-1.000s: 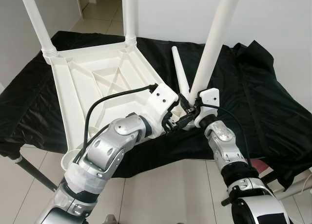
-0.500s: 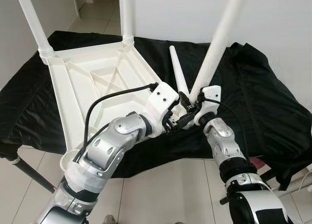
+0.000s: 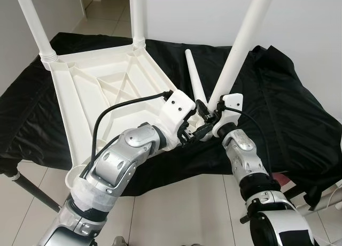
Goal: Building children table
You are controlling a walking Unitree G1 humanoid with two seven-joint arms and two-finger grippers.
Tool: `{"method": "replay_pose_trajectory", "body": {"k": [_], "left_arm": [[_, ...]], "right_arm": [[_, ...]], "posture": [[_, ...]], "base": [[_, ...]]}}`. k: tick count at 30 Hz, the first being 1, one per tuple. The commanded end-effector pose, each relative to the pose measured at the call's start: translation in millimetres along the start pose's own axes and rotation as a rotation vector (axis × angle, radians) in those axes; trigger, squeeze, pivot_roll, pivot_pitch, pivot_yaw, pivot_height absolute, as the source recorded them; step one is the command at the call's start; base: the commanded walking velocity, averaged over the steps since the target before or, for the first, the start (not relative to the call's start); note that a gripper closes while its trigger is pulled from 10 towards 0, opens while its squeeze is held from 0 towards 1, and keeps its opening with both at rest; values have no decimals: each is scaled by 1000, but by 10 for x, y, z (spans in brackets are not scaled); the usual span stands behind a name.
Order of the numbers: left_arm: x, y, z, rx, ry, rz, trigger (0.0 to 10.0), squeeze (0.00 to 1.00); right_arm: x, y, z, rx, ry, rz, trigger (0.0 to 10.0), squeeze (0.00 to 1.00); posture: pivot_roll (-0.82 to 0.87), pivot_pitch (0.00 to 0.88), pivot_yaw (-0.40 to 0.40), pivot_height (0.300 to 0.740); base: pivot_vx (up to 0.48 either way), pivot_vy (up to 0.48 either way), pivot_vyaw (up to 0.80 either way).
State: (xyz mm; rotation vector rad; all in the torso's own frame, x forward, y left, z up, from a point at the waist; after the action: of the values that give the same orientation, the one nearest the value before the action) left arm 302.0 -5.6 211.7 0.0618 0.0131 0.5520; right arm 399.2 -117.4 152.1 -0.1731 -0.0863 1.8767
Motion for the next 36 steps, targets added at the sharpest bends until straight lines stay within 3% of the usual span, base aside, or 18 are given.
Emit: {"method": "replay_pose_trajectory", "body": {"k": [1,7,12,17,20,27,36], "left_arm": [[-54,6,56,-5,-14,-47,10000,0],[-54,2,48,-4,-13,-47,10000,0],[-55,0,43,-3,-14,-47,10000,0],[-57,1,28,-1,-11,-44,10000,0],[-62,-1,25,-4,-12,-41,10000,0],[-67,-7,24,-9,-9,-37,10000,0],[-72,11,5,-2,-20,-36,10000,0]], "right_arm": [[22,138,-398,163,-98,-33,10000,0],[101,118,-361,149,-113,-57,10000,0],[75,103,-325,140,-119,-104,10000,0],[36,101,-232,107,-96,-216,10000,0],[91,151,-146,60,-89,-355,10000,0],[262,151,-52,13,-111,-332,10000,0],[208,153,33,-29,-100,-296,10000,0]], "posture": [[50,79,-54,740],[46,78,-55,740],[44,79,-60,740],[43,78,-72,740],[46,74,-82,740],[49,65,-97,740],[58,51,-92,740]], "base": [[0,0,0],[0,0,0],[0,0,0],[0,0,0],[0,0,0],[0,0,0],[0,0,0]]}}
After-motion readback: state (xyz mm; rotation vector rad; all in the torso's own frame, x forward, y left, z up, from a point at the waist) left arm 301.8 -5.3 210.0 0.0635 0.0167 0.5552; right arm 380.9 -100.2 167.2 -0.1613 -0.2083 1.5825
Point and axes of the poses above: a point about 5 cm out from each wrist's last joint towards the gripper, its own y axis pointing back from the gripper into the wrist, its own z axis along the axis of the wrist's last joint, x = y × z, the point moved 4 cm from there along -y, pointing out of the wrist towards the gripper, and after that the axes turned 8 degrees about y, right-handed, at the moved point
